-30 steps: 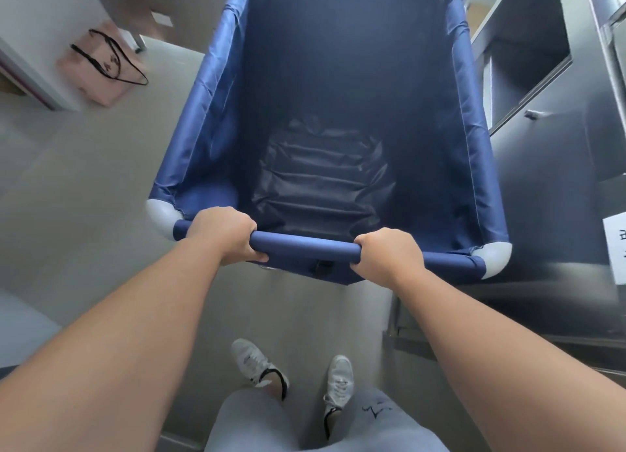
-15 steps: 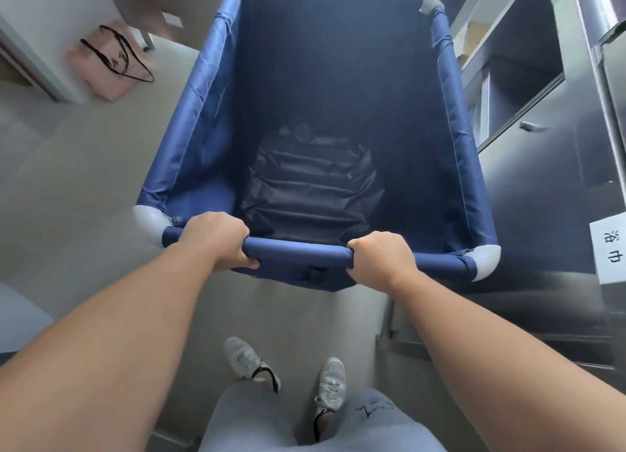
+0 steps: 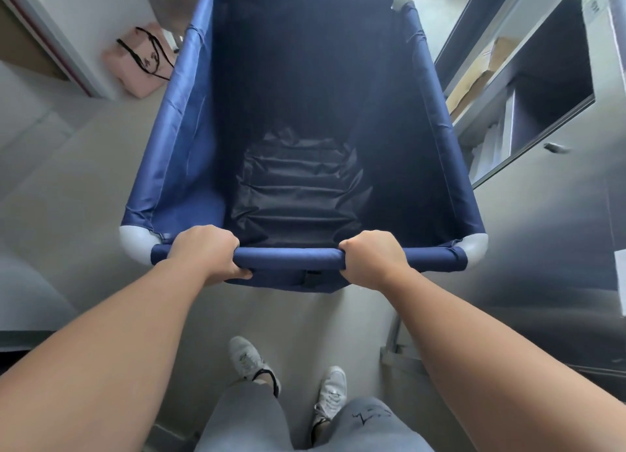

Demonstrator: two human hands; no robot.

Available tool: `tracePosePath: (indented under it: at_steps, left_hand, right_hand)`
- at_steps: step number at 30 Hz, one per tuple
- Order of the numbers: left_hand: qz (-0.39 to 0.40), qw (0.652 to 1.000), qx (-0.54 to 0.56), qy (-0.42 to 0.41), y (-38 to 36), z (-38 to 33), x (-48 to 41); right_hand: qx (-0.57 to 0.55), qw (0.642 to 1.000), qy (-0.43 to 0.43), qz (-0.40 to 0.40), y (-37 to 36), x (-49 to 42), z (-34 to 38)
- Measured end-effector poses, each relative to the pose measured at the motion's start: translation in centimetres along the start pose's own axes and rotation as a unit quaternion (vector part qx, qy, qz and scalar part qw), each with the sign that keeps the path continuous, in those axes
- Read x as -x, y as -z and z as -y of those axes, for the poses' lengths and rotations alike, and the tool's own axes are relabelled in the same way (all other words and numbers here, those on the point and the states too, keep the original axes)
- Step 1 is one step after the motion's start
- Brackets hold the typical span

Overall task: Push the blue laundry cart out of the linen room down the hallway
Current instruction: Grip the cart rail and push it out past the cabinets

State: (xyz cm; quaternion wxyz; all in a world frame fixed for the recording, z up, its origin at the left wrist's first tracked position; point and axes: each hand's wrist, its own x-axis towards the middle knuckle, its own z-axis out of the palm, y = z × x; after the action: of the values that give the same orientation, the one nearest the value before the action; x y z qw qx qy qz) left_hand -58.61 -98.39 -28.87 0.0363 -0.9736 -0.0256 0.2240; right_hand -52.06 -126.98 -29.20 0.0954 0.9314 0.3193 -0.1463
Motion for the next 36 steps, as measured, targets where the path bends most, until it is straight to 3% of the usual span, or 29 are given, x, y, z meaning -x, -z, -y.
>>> tracePosePath:
  at_steps: [12, 36]
  left_hand:
    - [0.007, 0.998, 0.032, 0.061, -2.4, 0.8, 1.3]
    - [-0.015, 0.994, 0.018, 0.106, 0.5, 1.5, -4.7]
  right_hand:
    - [0.007, 0.998, 0.066, 0.004, 0.2, -3.1, 0.4]
    - [0.035, 0.996, 0.079, -0.013, 1.7, -10.6, -3.3]
